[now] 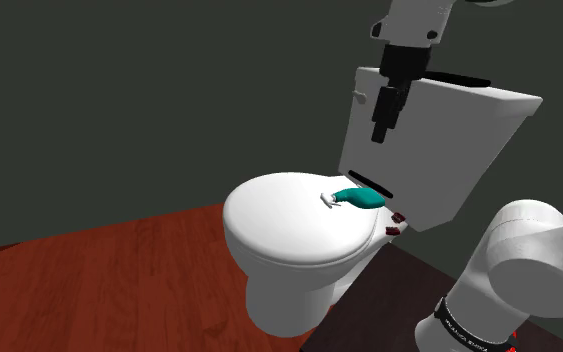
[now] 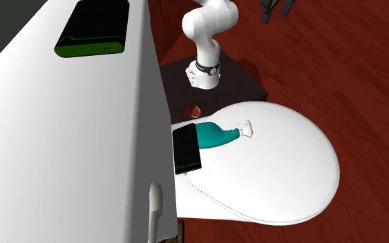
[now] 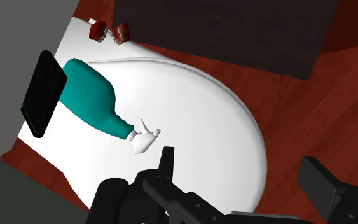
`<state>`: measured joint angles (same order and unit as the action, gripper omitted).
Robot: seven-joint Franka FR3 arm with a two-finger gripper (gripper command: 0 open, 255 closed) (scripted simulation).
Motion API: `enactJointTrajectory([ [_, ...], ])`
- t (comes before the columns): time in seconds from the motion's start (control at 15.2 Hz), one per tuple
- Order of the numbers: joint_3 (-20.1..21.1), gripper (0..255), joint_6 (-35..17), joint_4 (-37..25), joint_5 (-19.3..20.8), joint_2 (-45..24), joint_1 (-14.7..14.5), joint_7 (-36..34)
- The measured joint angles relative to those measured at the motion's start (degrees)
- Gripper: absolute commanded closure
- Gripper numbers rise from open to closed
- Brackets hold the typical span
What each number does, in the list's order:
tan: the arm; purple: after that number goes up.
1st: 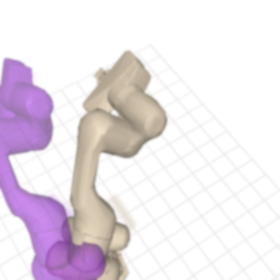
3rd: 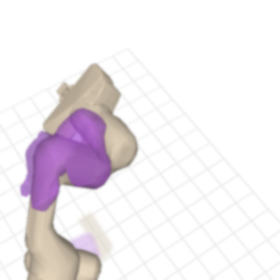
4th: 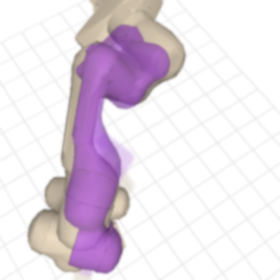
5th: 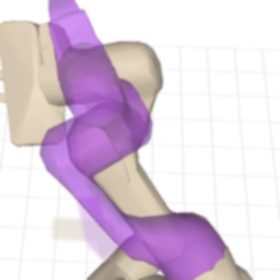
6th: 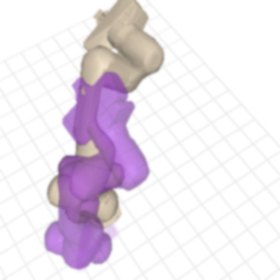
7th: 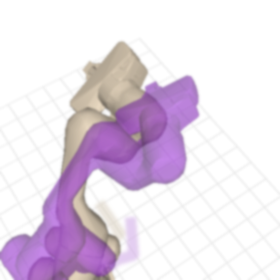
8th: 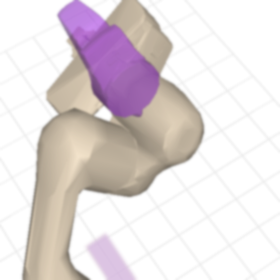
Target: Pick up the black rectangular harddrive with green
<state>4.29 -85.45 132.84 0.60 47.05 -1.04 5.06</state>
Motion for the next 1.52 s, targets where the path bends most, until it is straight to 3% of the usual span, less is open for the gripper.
enactJointTrajectory([
  [0.2,0.59,0,-1.57,0.76,1.25,-1.37,0.66,-0.72],
  [0.59,3.15,0,-10.12,4.45,7.77,-8.9,4.27,-5.0],
  [1.06,5.24,0,-19.09,6.72,17.75,-19.44,9.83,-12.11],
  [1.52,6.69,0,-24.43,4.46,30.03,-32.53,15.66,-22.23],
])
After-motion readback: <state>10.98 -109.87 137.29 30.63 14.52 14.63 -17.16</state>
